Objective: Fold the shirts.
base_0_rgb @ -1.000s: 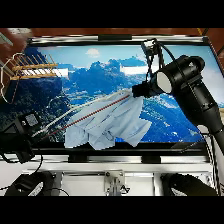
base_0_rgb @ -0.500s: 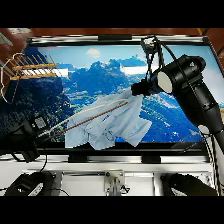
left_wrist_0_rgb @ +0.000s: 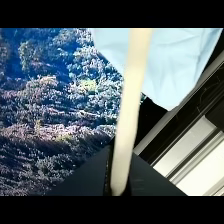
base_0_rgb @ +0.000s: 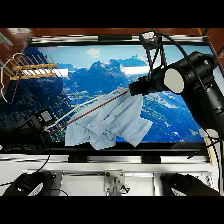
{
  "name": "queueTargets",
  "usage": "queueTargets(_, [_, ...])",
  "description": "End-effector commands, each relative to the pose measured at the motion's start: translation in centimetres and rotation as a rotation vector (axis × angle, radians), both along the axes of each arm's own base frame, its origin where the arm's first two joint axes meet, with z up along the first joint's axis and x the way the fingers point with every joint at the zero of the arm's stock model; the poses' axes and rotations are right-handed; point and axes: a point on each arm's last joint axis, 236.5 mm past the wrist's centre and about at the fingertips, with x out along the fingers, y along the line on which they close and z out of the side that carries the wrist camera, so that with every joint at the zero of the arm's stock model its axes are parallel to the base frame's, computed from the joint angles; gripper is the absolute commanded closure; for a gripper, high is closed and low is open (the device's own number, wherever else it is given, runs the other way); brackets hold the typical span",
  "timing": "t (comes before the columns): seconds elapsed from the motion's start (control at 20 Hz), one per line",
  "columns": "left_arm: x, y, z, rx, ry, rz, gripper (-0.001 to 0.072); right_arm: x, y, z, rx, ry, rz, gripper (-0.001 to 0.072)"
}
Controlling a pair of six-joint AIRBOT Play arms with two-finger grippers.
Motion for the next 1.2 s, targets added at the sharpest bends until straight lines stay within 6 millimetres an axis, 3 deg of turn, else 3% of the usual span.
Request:
queueTargets(0.0, [-0.5,-1.2,-0.1,0.011,0.002,-0.070,0.0669,0.4,-0.4,0.6,-0.017,-0.028,0.005,0.0630])
queueTargets(0.25, [-2.8,0.9,0.9,0.053,-0.010,-0.065,0.0669,0.5,-1.5,0.5,-0.063,-0.031,-0.015,0.0630])
queueTargets(0.45, [-3.2,0.9,1.7,0.022,-0.039,-0.050,0.0669,0.5,-1.5,0.5,-0.060,-0.029,-0.014,0.0630])
queueTargets(0.75, [-1.4,-0.7,0.7,-0.022,-0.066,-0.055,0.0668,0.0,-0.5,0.3,-0.036,-0.011,0.023,0.0630])
queueTargets(0.9, [0.4,-1.4,1.4,-0.058,-0.127,-0.019,0.0668,-0.2,-0.2,0.2,-0.034,-0.007,0.046,0.0630])
queueTargets(1.15, [0.1,-2.4,0.0,-0.064,-0.052,-0.045,0.0668,0.6,0.7,1.0,-0.009,-0.055,0.071,0.0630])
